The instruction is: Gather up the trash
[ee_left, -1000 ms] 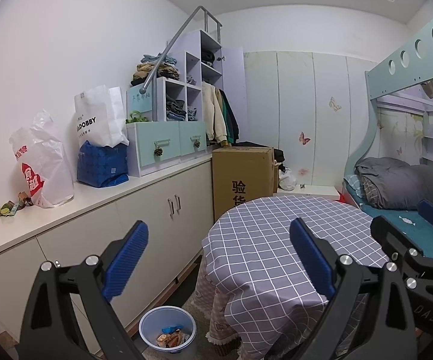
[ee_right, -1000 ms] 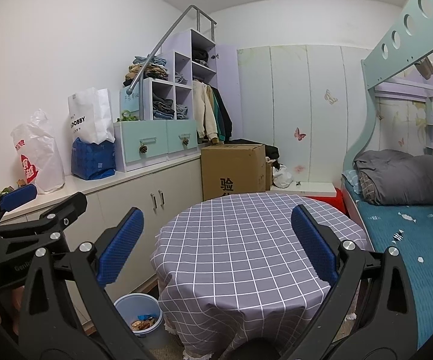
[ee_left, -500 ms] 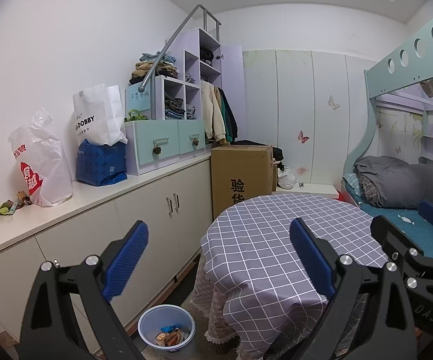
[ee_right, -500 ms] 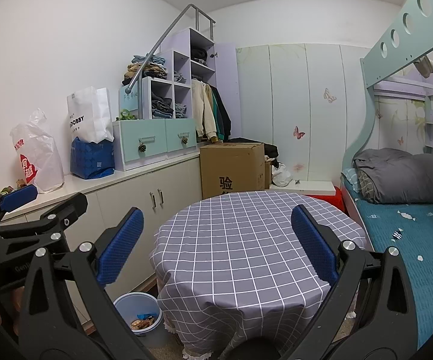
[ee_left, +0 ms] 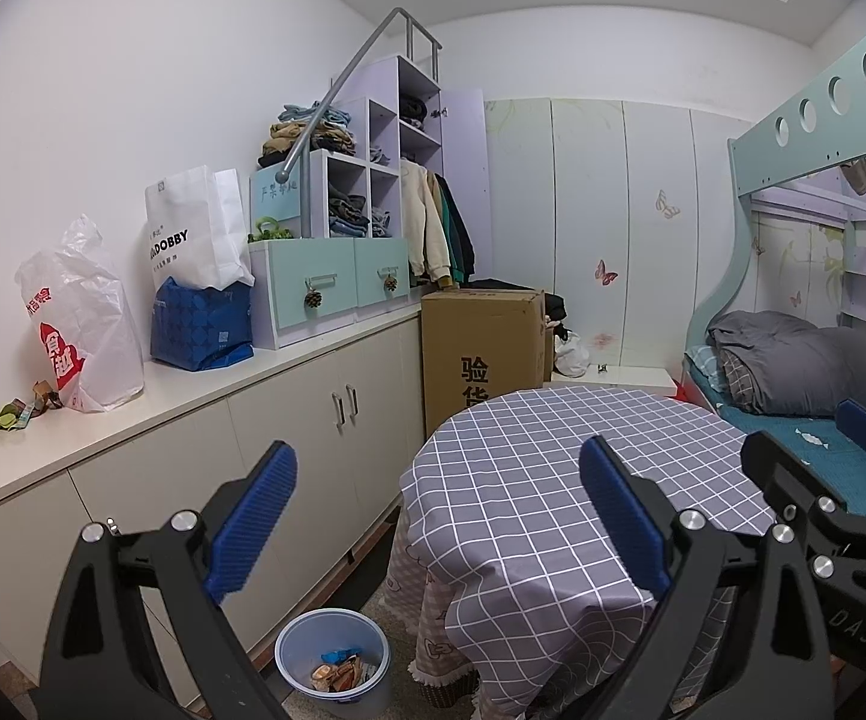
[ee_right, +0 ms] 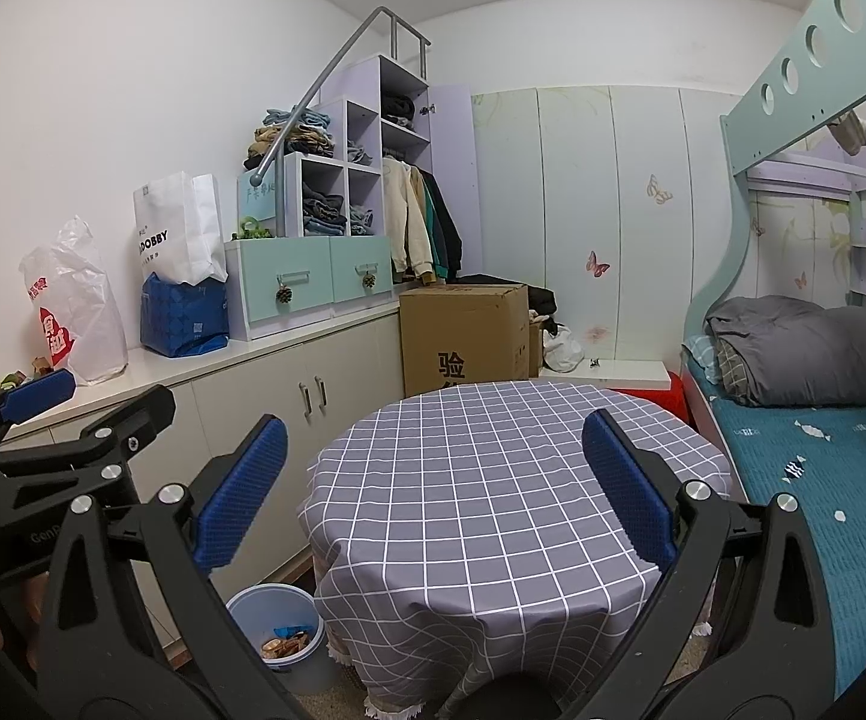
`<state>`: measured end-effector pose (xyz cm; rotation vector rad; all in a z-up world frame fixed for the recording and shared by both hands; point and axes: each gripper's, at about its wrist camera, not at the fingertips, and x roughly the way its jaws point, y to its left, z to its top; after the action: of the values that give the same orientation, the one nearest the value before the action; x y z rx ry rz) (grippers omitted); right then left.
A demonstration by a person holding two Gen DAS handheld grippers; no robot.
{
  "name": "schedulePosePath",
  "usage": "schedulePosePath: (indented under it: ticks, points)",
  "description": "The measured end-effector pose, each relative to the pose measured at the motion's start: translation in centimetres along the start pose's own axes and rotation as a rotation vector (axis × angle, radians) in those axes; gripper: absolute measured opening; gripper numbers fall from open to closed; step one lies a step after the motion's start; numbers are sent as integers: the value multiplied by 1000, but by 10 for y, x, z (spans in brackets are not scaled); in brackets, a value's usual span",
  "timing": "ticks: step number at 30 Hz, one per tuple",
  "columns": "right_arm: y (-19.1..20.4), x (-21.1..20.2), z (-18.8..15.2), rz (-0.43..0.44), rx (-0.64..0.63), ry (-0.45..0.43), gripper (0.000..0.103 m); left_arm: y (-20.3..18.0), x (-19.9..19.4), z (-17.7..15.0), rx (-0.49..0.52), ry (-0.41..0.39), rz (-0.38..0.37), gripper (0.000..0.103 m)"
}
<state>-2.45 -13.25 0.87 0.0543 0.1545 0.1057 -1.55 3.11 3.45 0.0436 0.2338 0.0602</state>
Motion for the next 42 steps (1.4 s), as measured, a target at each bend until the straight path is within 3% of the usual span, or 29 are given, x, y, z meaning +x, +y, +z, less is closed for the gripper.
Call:
schedulePosePath:
  ticks: [42]
  points:
    - [-12,0,0,-28,-15,12,97,-6,8,-2,5,18,-37,93]
